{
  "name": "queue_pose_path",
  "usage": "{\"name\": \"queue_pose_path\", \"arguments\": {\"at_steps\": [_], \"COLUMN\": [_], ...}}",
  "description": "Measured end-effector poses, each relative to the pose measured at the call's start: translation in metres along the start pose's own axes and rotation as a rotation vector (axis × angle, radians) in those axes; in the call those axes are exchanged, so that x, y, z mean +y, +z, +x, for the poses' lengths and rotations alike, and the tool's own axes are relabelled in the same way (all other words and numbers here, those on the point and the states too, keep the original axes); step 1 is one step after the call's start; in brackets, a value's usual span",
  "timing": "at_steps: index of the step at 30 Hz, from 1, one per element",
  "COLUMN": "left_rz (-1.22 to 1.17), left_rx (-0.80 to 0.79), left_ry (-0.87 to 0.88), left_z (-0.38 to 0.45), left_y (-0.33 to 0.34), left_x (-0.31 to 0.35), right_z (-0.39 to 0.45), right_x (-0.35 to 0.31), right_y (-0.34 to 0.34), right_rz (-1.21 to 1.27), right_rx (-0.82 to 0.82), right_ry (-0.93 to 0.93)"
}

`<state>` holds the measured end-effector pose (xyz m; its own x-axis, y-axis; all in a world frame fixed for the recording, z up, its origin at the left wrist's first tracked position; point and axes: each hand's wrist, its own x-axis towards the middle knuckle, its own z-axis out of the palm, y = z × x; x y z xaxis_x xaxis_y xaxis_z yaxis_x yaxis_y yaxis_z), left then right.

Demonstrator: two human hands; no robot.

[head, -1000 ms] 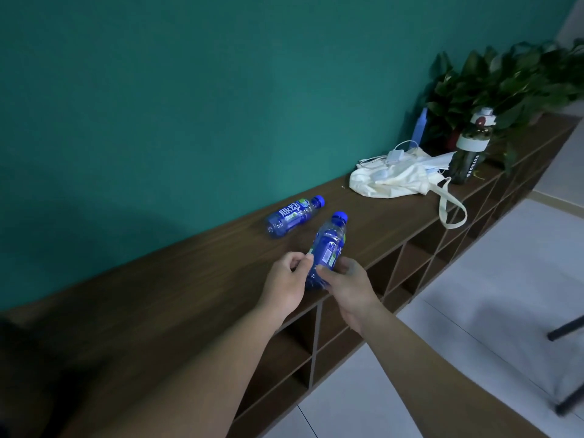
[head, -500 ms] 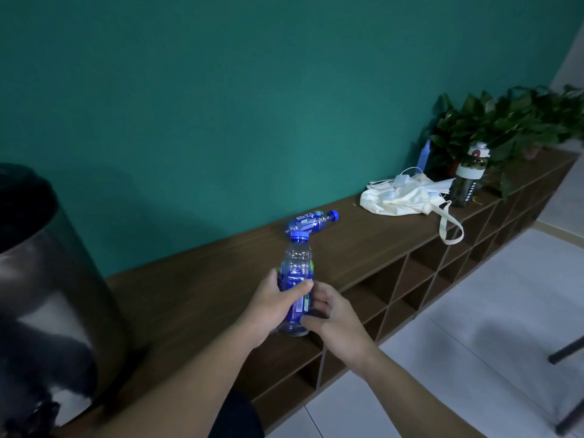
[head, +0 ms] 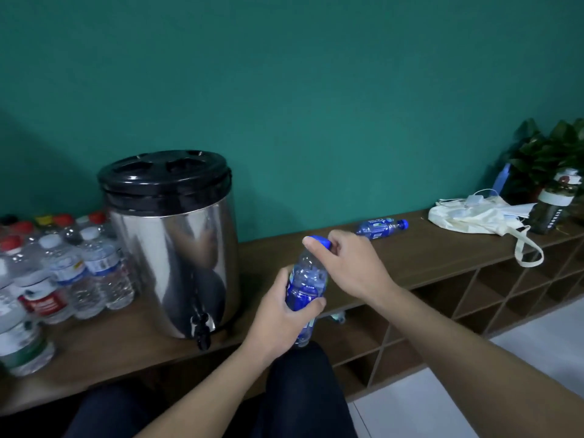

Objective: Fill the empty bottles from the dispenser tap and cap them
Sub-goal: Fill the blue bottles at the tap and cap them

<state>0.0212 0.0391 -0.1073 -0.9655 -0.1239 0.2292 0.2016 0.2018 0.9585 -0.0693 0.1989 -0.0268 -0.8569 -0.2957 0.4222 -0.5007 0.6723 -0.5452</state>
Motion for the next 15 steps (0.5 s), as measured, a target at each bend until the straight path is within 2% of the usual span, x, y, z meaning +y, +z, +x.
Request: {"name": "queue_pose_path", "arguments": {"at_steps": [5,11,15], "left_rz": [0.264,0.140,0.068], "left_rx": [0.123,0.047,0.030], "left_ry": [0.112,0.081,0.070], "left_z": [-0.057,-0.103,-0.117], "left_y": [-0.041,-0.088,-0.108], "left_x": [0.004,-0.004,-0.014], "right_z": [-0.001,-0.025,-0.035], "right_x": [-0.063,-0.101,-0.108], "right_y": [0.007,0.018,0.027], "right_rz": [-0.283,-0.219,-0.203], "right_rx": [-0.191,-0.340,-0.423], "right_ry": [-0.057,-0.437,-0.534]}}
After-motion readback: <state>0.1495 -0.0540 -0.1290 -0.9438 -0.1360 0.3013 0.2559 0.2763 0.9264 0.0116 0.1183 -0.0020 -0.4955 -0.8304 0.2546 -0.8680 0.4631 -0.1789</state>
